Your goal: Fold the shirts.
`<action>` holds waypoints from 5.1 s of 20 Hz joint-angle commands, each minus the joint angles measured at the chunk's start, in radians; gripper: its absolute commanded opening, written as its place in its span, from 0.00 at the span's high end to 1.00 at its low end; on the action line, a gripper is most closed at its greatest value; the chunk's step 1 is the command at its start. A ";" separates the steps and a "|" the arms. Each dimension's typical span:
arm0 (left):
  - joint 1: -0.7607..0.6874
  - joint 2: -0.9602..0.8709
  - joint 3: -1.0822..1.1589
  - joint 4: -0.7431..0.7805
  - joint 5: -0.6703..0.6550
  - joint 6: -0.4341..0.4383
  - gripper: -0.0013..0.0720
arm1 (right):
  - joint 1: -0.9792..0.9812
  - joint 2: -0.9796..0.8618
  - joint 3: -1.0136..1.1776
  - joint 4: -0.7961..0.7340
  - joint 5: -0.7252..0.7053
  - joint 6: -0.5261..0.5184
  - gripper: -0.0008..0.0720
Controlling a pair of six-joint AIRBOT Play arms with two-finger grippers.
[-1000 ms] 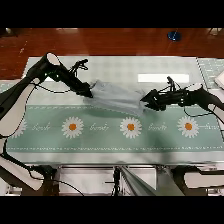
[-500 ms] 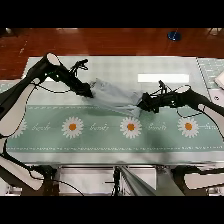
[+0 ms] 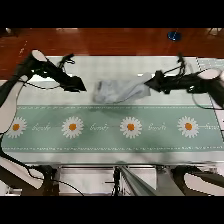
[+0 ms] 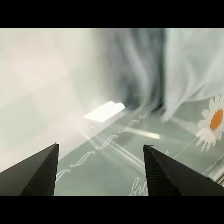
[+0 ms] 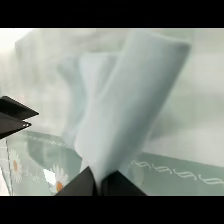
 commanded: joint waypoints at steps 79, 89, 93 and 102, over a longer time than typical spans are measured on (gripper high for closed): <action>0.255 0.303 0.032 -0.190 0.042 0.063 0.17 | -0.385 -0.029 0.402 -0.172 -0.311 -0.356 0.60; 0.043 0.298 0.032 0.264 0.047 0.024 0.35 | 0.402 -0.374 0.525 -1.176 0.623 0.097 0.60; -0.139 0.267 0.032 0.517 0.010 -0.081 0.35 | 0.352 -0.373 0.525 -1.050 0.735 0.097 0.60; -0.334 0.225 0.032 0.679 0.084 -0.185 0.56 | 0.324 -0.373 0.525 -0.998 0.506 0.096 0.60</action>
